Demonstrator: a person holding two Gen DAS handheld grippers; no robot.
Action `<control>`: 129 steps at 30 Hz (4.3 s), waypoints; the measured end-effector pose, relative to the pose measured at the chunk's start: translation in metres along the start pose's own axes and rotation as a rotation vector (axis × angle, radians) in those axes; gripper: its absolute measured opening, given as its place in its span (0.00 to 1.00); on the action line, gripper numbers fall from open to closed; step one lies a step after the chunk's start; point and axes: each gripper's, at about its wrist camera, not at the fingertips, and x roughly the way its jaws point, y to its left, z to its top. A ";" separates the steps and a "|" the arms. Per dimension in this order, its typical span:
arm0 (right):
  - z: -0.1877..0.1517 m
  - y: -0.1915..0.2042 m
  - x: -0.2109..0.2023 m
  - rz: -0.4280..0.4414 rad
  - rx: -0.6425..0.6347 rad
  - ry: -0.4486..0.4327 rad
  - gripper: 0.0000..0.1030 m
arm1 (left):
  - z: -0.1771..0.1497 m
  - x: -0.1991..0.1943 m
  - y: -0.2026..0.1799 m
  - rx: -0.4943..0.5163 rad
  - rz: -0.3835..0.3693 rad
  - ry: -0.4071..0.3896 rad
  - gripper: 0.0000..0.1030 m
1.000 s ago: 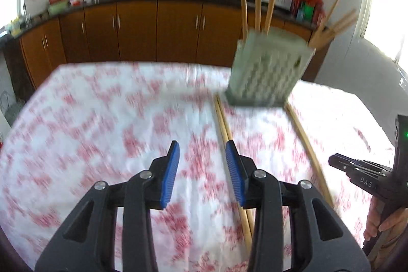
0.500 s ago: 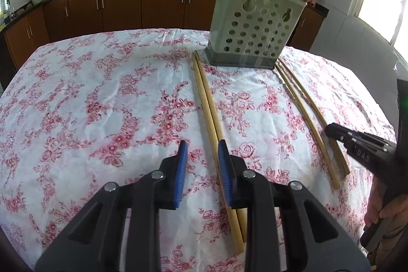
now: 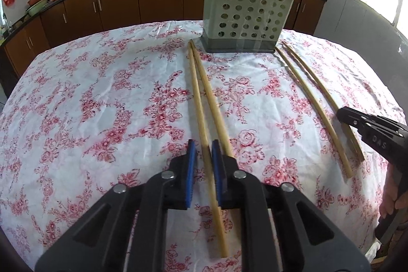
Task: Organize utensils
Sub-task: 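Lower the left gripper onto a fourth chopstick and close while the right gripper grasps another, then hold the grasped chopsticks on the cloth with both grippers, then lift the left gripper's chopstick into the green holder while the right gripper inserts its chopstick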
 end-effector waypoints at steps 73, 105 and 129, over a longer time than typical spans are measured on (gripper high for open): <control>0.007 -0.028 0.006 -0.044 0.056 -0.026 0.08 | 0.023 0.016 0.063 -0.142 0.099 -0.011 0.12; 0.007 -0.028 0.005 -0.042 0.058 -0.027 0.08 | 0.024 0.015 0.064 -0.148 0.086 -0.012 0.12; 0.032 -0.039 -0.079 -0.033 0.065 -0.298 0.07 | 0.040 -0.069 0.049 -0.039 0.091 -0.192 0.08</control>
